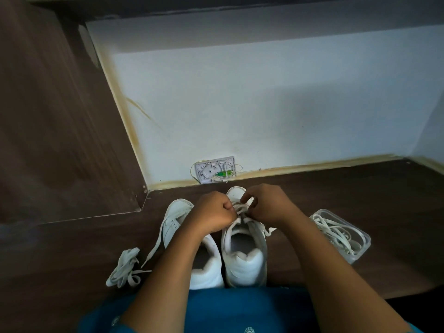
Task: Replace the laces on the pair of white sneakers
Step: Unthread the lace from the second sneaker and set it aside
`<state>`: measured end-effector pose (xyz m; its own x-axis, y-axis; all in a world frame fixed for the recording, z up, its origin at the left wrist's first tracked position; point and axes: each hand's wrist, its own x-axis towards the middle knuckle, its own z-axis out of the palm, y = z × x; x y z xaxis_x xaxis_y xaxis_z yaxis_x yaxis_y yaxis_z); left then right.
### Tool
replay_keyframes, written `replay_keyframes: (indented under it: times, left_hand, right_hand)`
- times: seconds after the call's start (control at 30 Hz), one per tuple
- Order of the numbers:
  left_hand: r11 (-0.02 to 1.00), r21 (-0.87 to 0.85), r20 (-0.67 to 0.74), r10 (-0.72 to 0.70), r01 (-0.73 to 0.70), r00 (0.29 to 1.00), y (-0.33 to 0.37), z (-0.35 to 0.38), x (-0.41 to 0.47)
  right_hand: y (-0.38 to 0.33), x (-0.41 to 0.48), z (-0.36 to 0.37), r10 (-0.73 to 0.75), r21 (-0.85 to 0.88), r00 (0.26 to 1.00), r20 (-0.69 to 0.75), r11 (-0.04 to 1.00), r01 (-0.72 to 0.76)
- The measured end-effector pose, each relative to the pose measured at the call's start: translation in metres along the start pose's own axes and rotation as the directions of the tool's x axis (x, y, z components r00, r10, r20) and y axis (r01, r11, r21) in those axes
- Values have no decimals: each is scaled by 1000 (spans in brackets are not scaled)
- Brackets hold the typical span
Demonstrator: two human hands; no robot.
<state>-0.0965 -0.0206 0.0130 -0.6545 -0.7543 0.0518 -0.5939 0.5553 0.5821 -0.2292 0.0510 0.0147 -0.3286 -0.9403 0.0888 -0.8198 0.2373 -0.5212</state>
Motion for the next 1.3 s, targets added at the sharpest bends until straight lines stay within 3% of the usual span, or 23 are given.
replay_keyframes:
  times: [0.1,0.23,0.33,0.43,0.5,0.57,0.67,0.8,1.0,1.17,1.3]
  left_hand:
    - [1000,12,51,23,-24,998,-1,-2,3]
    - [948,279,109,125,-151,986,0,3,3]
    - [936,299,63,177,-187,982,-4,5,2]
    - [966,185,7,184,-183,983,-7,9,1]
    - [991,-58,-30,123,-124,992,-11,12,4]
    - [937,-347,-34,34,-44,999,-11,14,6]
    - [854,-514,24,-80,81,997,-9,12,7]
    - [827,-542,78,-128,150,989,-9,5,7]
    - [892,-444,68,-54,79,996,-17,3,4]
    - [928,-371,-69,16,-40,998,-15,12,7]
    - [877,-463,-199,34,-124,979,-12,16,9]
  right_hand:
    - [1,-1,-2,4,-22,999,44,1000,-3]
    - [-5,-6,0,-45,-21,997,56,999,46]
    - [-9,-10,0,-78,-98,995,60,992,84]
    - [-9,-9,1,-59,-81,997,46,995,63]
    - [-6,-7,0,25,3,999,47,1000,-26]
    - [-2,-8,-2,109,43,991,75,993,-112]
    - [1,-10,-5,156,93,982,107,982,-166]
    - [0,-10,-8,118,28,989,92,992,-121]
    - [-8,-7,-1,-41,87,995,-87,995,49]
    - [-10,-3,8,-166,-53,986,7,985,166]
    - [-9,-3,8,-120,8,980,-162,992,123]
